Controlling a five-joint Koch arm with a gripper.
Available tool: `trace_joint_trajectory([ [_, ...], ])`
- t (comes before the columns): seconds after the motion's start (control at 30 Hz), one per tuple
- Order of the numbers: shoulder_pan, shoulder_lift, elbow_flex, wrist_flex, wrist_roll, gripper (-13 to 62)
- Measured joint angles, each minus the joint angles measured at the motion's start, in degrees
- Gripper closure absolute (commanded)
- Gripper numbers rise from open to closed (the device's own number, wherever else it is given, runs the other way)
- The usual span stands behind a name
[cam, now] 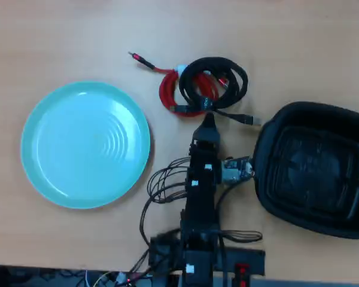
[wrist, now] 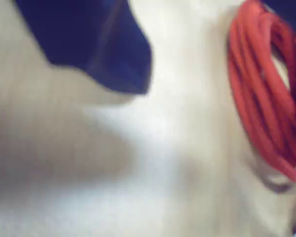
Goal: Put a black charging cable in a black bowl and put a red charging cable in a green bowl
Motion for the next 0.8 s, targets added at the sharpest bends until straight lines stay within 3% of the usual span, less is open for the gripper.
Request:
trace_joint_trajectory([
  [0.63,0.4,0.2,0.2,-1.6,0.1,0.4],
  [0.8,-4.9,15.3,3.3,-1.8,0.0,0.4],
])
